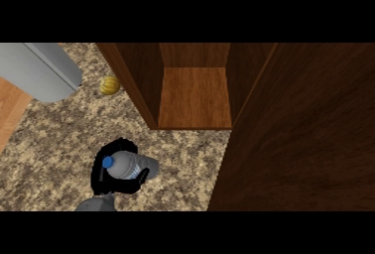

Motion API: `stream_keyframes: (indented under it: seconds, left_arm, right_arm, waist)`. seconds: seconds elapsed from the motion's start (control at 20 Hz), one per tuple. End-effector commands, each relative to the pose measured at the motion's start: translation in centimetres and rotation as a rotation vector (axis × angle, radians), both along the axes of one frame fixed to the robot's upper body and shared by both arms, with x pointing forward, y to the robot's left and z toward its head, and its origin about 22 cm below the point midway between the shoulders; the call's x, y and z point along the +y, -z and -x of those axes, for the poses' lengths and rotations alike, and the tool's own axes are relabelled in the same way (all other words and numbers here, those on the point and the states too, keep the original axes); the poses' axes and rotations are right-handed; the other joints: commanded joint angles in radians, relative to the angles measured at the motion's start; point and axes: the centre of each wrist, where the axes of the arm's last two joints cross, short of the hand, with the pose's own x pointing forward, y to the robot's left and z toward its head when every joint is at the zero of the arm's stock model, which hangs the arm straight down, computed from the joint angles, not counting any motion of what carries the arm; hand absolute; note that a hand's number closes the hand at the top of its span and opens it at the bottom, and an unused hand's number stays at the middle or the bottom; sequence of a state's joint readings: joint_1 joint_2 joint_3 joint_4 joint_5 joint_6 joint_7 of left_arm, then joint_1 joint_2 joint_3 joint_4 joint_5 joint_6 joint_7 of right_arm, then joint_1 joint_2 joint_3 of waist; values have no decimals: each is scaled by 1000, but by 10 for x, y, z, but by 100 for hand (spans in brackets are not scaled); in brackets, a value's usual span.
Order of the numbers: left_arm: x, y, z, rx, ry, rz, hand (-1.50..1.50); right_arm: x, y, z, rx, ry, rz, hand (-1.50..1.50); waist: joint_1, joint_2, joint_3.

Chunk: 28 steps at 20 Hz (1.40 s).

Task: Pick up the bottled water, place it into the cabinet and close the cabinet

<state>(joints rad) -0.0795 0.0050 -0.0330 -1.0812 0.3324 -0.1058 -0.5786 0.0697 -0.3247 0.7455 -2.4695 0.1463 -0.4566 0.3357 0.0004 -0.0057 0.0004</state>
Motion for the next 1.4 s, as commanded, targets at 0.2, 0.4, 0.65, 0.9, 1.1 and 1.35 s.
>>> stream_keyframes:
  seconds: [0.2,0.4,0.65,0.9,1.1,1.35]
  left_arm:
    - [-27,-60,-5,-57,23,-2,150]
    - [-40,-82,-19,-74,11,-32,150]
    - [-52,-115,-32,-82,17,-47,150]
    - [-85,-142,-46,-89,28,-78,150]
    - [-116,-149,-57,-89,20,-74,150]
    - [-101,-164,-99,-126,-41,-120,150]
  right_arm:
    - [-8,-12,8,-52,18,12,-150]
    - [-11,-16,15,-42,35,-21,-150]
    - [-16,-16,29,-44,5,-14,-150]
    - [-16,-19,21,-43,10,8,-150]
    - [-16,-18,26,-52,18,-22,-150]
    - [-8,-12,24,-52,17,-37,-150]
  waist:
    - [-2,3,0]
    - [-6,3,0]
    - [-10,2,0]
    - [-10,3,0]
    - [-19,4,-1]
    - [-19,5,-1]
